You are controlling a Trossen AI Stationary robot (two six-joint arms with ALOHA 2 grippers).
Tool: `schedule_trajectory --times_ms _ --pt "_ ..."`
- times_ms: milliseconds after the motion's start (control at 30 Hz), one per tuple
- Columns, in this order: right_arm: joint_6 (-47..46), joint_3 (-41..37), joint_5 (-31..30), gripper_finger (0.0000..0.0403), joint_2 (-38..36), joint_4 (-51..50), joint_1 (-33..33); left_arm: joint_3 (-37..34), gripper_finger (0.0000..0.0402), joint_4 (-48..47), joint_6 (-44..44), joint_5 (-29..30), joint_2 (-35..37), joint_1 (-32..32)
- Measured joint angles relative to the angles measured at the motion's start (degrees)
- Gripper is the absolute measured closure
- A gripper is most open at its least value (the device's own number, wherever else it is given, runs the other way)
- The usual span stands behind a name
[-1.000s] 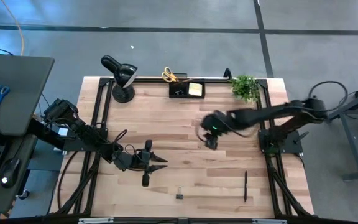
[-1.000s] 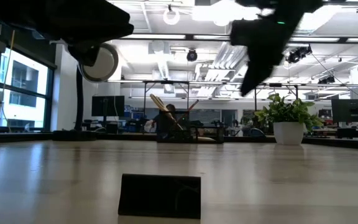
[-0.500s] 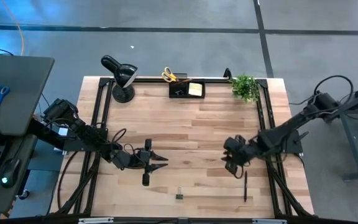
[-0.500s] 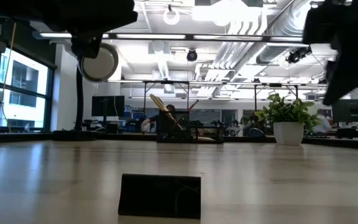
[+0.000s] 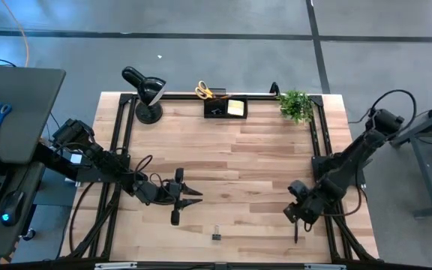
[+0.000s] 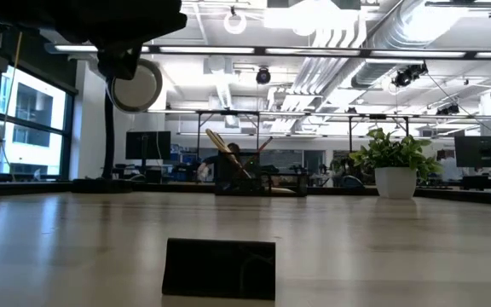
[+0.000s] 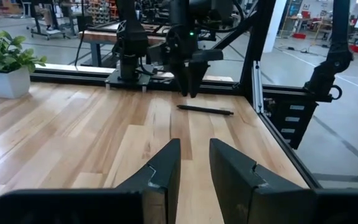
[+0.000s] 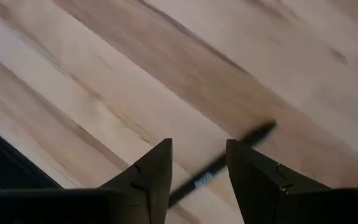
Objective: Pick and place office supplies into organizer
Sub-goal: Put the black pen into the black desk organizer
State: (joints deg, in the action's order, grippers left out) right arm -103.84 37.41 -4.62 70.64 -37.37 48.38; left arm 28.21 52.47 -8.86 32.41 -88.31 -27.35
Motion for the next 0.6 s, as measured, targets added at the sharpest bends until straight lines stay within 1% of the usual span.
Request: schedule_trajectory --times_ms 167,333,433,600 --pt "-5.63 0.0 2.69 0.0258 2.49 -0.48 1.53 0.0 0.0328 0.08 1.32 -0.04 0.0 0.0" --pt "-5.8 0.0 8.43 0.0258 8.4 2.51 1.66 0.02 0.0328 0.13 3.15 0.04 0.0 0.0" --pt "-5.66 0.77 9.25 0.0257 11.51 3.15 1.68 0.01 0.0328 0.13 3.14 0.07 0.0 0.0" --pt "-4.31 2.56 9.39 0.0263 14.62 3.14 1.68 0.02 0.0328 0.13 2.44 0.15 0.0 0.0"
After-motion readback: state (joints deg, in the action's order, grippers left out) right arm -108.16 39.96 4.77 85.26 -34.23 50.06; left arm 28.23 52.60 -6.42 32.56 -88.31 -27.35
